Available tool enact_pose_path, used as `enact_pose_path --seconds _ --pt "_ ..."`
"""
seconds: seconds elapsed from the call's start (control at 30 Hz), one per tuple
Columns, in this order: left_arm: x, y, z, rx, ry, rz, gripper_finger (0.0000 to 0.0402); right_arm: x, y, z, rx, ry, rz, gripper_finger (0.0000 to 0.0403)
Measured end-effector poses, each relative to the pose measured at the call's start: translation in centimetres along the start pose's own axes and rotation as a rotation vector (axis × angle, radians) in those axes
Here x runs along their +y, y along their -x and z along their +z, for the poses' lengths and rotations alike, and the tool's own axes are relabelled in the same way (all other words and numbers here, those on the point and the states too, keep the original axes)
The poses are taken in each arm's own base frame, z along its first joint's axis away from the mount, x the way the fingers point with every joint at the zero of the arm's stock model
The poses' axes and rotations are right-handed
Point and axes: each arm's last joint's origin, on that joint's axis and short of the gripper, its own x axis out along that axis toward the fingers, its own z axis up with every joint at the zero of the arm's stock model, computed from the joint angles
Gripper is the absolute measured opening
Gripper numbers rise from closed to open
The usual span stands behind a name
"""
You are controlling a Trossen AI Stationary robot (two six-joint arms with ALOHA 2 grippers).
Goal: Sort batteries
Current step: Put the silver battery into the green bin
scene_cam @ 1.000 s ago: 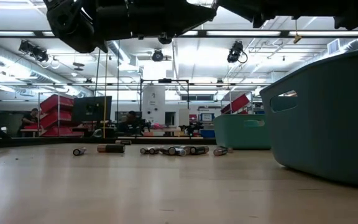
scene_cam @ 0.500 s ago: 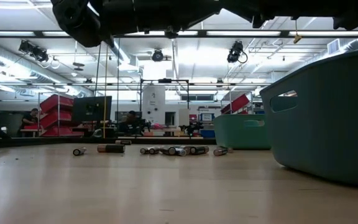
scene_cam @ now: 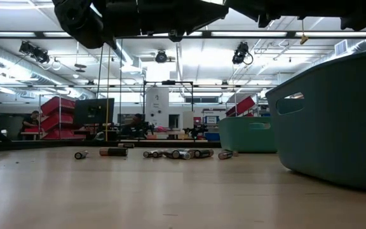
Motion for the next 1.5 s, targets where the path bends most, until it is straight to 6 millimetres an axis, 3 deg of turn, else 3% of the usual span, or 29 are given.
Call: enact_pose_path --seconds 0.4,0.8,1.13,1.3,1.5 --pt "0.0 0.0 0.0 0.002 0.026 -0.006 0.0058 0.0 0.0 0.0 -0.002 -0.004 0.001 0.0037" --pt "-0.1 0.0 -0.6 0.073 0.074 0.039 0.0142 -0.3 0.0 -0.2 0.032 -0.031 -0.095 0.0040" --pt "-0.2 0.5 -2.9 0.325 0.130 0.162 0.0158 -1.3 0.4 -2.0 0.256 -0.023 -0.462 0.0040" --pt "-0.3 0.7 -3.3 0.368 0.148 0.163 0.0158 -2.9 0.7 -4.3 0.413 -0.101 -0.552 0.0040" --pt "-0.2 0.7 -3.3 0.372 0.144 0.204 0.0158 -5.8 1.2 -6.3 0.566 -0.261 -0.468 0.0040"
